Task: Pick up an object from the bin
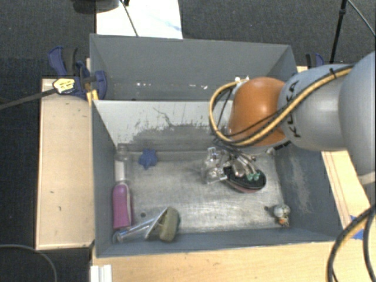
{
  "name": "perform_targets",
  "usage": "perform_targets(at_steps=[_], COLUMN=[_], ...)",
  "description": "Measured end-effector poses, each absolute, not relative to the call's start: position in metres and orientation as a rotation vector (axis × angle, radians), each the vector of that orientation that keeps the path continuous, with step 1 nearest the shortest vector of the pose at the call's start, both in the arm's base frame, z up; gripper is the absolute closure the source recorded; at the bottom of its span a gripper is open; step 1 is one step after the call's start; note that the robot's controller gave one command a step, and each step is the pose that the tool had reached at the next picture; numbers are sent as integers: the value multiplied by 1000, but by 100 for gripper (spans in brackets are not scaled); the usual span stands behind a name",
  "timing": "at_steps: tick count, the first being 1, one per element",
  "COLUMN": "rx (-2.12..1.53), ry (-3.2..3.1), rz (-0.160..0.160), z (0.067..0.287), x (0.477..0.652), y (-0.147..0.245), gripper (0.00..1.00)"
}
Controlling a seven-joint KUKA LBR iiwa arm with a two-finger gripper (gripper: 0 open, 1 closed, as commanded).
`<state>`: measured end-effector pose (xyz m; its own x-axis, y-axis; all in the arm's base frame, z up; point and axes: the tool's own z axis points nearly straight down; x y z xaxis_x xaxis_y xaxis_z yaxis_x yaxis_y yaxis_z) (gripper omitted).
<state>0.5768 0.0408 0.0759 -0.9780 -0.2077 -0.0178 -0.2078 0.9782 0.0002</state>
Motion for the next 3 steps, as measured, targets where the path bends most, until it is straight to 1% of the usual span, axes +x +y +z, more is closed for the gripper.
perform_targets(at_steps=[1,2,3], rx=[-324,-274,-282], ry=[3113,3122,3126], rz=[2,-7,1], z=[74,104,102], x=[575,580,579], y=[40,-39,-33], gripper=[0,0,100])
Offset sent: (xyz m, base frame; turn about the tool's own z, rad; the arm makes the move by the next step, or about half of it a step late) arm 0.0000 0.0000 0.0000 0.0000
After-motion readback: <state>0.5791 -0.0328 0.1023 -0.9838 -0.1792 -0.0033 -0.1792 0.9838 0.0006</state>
